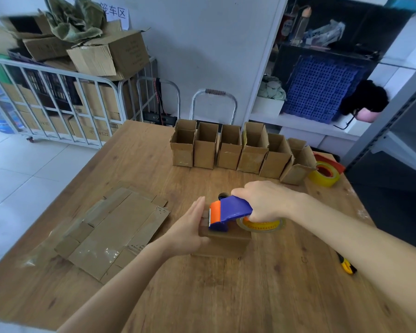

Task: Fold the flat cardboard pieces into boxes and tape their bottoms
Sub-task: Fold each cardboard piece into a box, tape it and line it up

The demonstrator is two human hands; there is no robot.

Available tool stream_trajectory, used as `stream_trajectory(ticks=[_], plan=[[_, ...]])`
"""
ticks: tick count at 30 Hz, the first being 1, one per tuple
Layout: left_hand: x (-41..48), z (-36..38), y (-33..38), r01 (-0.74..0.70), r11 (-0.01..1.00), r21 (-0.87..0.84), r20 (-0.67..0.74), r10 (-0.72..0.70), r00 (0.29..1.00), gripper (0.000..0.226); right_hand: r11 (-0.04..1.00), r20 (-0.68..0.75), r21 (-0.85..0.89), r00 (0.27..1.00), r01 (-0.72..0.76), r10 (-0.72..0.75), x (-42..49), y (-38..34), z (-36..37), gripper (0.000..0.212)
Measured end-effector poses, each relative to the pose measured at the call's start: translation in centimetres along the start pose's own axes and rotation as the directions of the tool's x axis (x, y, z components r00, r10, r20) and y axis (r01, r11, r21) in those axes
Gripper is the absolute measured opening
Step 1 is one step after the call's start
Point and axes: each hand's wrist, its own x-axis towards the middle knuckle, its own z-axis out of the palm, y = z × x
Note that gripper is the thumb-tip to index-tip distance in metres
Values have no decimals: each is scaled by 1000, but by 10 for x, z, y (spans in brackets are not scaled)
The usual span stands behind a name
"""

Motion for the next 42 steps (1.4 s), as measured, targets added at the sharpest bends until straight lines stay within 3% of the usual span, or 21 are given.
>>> stream_trajectory(ticks=[3,7,13,20,30,35,39,42], plan=[[16,-1,4,-9,986,169,72,-4,997,129,1000,-12,-13,1000,9,-9,-1,0,-2,39],[29,-1,-3,-53,920,389,0,58,998,110,999,-9,-36,1000,7,-8,-2,2,3,43],[35,-6,-10,-127,874,468,55,114,992,104,980,44,194,999,-39,31,-31,28,1,49],[41,-9,-5,-172,829,532,129,121,984,103,969,15,236,997,-76,75,-71,51,24,69],[43,-14,0,-197,785,588,177,113,978,104,960,61,246,991,-131,119,-93,65,56,78],[36,-2,11,-227,574,787,171,150,974,109,953,33,265,989,-147,143,-89,63,70,75],[33,47,42,-265,654,708,162,215,963,110,948,5,270,985,-168,173,-89,61,78,80],[35,60,39,-256,604,754,135,239,962,107,935,-19,315,984,-162,176,-94,65,83,81]])
